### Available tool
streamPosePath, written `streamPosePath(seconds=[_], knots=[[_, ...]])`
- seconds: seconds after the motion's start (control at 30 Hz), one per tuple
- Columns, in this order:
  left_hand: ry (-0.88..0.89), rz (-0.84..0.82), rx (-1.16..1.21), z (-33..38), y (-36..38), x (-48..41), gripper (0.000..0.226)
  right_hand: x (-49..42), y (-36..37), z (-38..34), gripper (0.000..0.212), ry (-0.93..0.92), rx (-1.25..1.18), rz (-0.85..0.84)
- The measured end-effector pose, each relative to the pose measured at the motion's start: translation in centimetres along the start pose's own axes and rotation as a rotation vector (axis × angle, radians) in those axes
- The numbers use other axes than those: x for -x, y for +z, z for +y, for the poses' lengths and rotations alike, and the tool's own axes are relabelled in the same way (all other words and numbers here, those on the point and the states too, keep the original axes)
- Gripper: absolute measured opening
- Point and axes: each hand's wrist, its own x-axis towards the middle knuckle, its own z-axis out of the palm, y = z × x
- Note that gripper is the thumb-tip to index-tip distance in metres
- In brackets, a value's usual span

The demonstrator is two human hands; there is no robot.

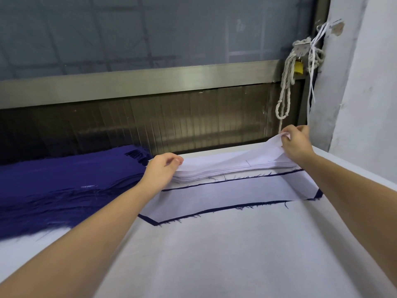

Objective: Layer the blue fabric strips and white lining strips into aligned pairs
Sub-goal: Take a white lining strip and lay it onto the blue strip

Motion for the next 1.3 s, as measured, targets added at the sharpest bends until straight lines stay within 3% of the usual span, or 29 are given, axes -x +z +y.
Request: streamPosePath(seconds=[0.47, 0.97, 1.3], knots=[[0.018, -0.003, -0.053, 0.4, -0.3, 0.6, 0.023, 1.4, -0.8, 1.4, 0.029, -0.044, 0.305, -0.150], [0.061, 0.003, -0.104, -0.3, -2.7, 2.7, 0.023, 3.8, -1.9, 0.3, 0.025, -0.058, 0.049, 0.003], [0.061, -0.025, 0.086, -1.4, -4.8, 5.7, 0.031, 7.5, -3.5, -0.9, 0.020, -0.087, -0.116, -0.025]])
